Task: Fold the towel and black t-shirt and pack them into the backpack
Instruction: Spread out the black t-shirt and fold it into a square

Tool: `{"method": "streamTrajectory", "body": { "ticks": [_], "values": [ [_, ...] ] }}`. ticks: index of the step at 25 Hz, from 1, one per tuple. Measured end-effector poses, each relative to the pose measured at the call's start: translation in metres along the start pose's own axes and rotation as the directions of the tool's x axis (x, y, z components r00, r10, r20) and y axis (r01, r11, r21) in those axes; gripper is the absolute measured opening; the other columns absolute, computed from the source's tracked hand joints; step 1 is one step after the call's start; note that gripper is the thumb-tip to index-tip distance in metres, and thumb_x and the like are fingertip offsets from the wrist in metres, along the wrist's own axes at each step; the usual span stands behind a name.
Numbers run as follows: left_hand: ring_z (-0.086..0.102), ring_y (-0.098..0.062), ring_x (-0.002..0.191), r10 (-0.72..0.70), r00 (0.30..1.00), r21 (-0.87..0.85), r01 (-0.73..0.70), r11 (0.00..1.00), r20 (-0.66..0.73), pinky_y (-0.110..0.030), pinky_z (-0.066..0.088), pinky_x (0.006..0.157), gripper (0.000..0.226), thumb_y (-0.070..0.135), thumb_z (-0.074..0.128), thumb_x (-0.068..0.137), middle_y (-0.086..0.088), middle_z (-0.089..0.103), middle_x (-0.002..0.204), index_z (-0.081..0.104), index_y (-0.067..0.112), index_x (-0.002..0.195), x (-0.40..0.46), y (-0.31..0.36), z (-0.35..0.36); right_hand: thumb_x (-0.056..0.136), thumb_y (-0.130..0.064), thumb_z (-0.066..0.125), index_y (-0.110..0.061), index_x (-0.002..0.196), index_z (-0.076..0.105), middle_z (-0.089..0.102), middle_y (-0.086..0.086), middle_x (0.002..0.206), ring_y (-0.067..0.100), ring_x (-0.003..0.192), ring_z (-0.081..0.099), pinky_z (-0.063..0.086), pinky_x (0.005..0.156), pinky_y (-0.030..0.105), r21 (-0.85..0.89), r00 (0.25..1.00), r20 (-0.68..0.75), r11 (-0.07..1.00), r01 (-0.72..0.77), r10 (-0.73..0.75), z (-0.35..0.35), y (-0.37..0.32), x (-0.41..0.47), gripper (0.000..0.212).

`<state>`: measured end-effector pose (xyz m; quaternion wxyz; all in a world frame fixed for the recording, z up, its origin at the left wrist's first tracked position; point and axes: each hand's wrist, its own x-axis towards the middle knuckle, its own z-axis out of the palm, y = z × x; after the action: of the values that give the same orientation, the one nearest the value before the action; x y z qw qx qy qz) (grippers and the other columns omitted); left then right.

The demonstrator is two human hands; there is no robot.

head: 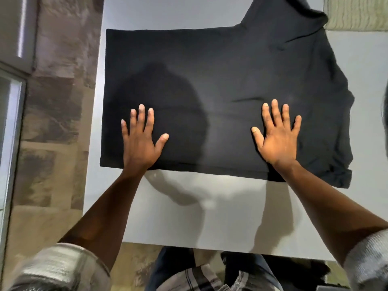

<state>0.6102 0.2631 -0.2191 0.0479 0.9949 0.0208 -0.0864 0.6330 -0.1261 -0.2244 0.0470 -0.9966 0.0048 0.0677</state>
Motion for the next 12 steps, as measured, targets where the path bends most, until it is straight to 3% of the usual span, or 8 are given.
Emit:
{"method": "streamTrajectory", "body": {
  "ticks": [12],
  "values": [
    [0.004,-0.029,0.155,0.016,0.999,0.013,-0.015,1.0,-0.035,-0.059,0.008,0.122,0.081,0.065,0.031,0.096,-0.008,0.007,0.168,0.015,0.019,0.16,-0.042,-0.003,0.012,0.098,-0.058,0.03,-0.024,0.16,0.015,0.011,0.002,0.168,0.032,0.154,0.008,0.009,0.118,0.066,-0.037,0.999,0.027,0.999,-0.02,0.021,0.006,0.004,-0.046,0.072]
  ]
}}
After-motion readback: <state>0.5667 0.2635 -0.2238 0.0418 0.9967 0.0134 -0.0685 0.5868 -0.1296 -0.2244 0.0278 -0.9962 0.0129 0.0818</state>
